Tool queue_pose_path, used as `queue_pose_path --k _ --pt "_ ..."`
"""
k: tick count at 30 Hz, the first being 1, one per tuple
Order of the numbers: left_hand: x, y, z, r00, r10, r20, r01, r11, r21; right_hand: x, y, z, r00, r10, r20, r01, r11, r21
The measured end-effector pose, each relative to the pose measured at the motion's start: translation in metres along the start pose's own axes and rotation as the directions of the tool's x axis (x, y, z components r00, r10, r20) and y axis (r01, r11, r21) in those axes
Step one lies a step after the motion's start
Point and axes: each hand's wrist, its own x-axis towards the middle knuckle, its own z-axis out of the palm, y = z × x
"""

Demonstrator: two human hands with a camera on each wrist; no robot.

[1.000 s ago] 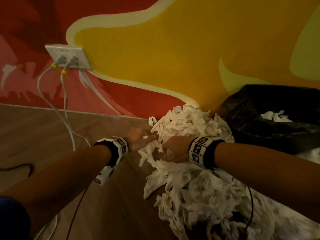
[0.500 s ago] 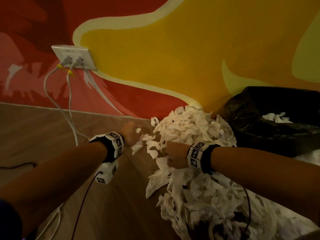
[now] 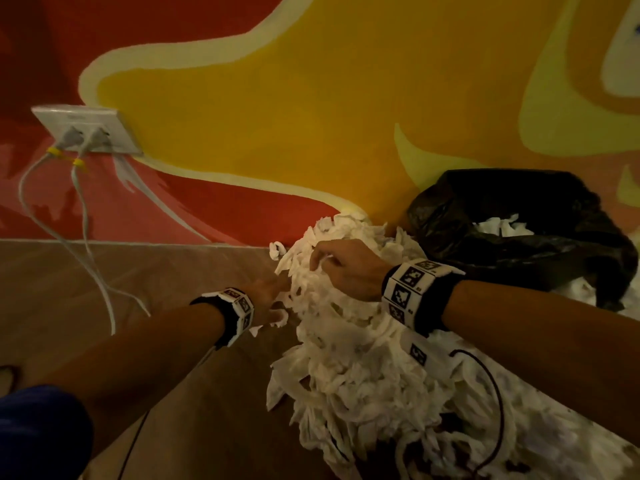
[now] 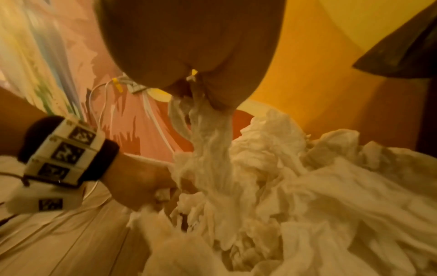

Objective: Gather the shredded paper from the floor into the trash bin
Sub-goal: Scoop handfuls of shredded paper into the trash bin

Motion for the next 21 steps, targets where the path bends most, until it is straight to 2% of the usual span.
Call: queue_pose_path --k 4,6,7,9,10,12,16,19,20,21 --pt "0.011 0.009 0.004 0.996 -0.072 0.058 0.067 0.993 0.097 -0.008 -0.003 -0.018 0.994 0.056 -0.096 -0.053 0.998 0.033" --pt "0.016 0.014 0.01 0.991 -0.114 0.072 0.107 0.989 0.098 -0.013 -0.002 -0.026 0.99 0.058 -0.126 -0.059 0.998 -0.008" --pt "0.016 0.016 0.012 0.988 -0.126 0.084 0.124 0.992 0.023 -0.015 -0.002 -0.029 0.992 0.056 -0.117 -0.061 0.997 -0.04" --pt "0.019 0.018 0.015 0.996 -0.085 0.014 0.086 0.992 -0.088 -0.017 0.001 -0.032 0.996 0.073 -0.056 -0.077 0.994 -0.081" --pt "0.019 0.018 0.012 0.998 -0.039 0.04 0.04 0.999 -0.033 -0.017 0.003 -0.032 0.995 0.094 -0.021 -0.096 0.99 -0.101" --pt "0.017 0.015 0.009 0.99 -0.084 0.109 0.084 0.996 0.003 -0.017 0.008 -0.029 0.988 0.153 0.038 -0.144 0.975 -0.168" --pt "0.008 0.021 -0.026 0.993 -0.042 0.107 0.048 0.998 -0.048 -0.015 0.011 -0.027 0.983 0.148 0.109 -0.113 0.955 -0.274" --pt "-0.001 0.021 -0.047 0.997 -0.022 -0.069 0.017 0.998 -0.067 -0.014 0.006 -0.025 0.977 0.138 0.164 -0.096 0.966 -0.242" --pt "-0.004 0.02 -0.053 0.995 -0.042 -0.089 0.029 0.989 -0.142 -0.014 0.006 -0.022 0.971 0.136 0.198 -0.086 0.966 -0.243" --pt "-0.009 0.022 -0.06 0.994 -0.089 -0.059 0.071 0.963 -0.259 -0.015 0.006 -0.017 0.961 0.14 0.238 -0.077 0.964 -0.256"
